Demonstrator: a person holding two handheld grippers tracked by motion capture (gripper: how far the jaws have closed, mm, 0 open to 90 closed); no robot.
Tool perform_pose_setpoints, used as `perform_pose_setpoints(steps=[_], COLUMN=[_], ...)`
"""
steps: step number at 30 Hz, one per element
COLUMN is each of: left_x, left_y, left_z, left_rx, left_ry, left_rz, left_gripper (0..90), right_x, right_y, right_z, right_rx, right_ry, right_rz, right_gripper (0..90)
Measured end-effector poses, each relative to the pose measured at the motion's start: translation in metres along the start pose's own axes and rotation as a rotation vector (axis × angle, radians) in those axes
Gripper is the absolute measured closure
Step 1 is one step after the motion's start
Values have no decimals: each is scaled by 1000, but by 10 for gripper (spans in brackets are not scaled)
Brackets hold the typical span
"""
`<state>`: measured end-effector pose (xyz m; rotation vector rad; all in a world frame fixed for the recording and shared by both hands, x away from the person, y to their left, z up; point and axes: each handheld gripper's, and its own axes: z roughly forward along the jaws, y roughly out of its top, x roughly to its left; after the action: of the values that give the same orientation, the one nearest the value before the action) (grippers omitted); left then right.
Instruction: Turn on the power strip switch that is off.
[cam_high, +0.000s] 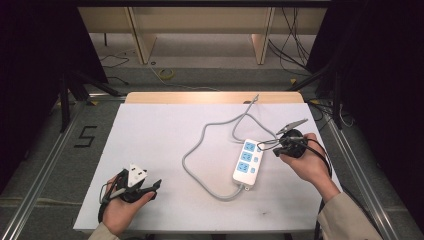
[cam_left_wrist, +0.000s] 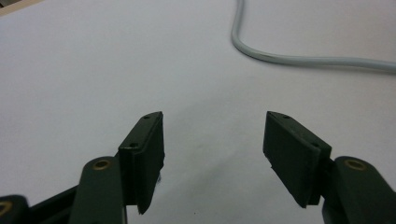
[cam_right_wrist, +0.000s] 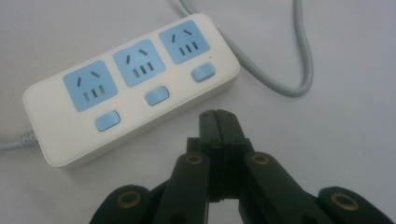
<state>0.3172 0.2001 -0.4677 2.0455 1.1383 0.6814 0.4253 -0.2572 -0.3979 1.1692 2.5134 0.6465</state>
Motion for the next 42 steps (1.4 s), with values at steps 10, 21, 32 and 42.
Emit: perform_pose_setpoints(steps=[10,21,32,42], left_x=[0,0,0,0], left_y=[0,0,0,0], left_z=[0,0,0,0], left_rx=[-1,-2,-2,-3], left_ry=[2,2,2,2], left_rz=[1,1,1,2], left_gripper=[383,384,383,383], right_x=[-4,-5,-5,-7], right_y=[9,18,26,33], right_z=[3,7,11,16], right_rx=[15,31,42,56], right_ry=[3,6,6,7], right_rz=[-1,-3,-6,-6], right_gripper=[900,900,900,900])
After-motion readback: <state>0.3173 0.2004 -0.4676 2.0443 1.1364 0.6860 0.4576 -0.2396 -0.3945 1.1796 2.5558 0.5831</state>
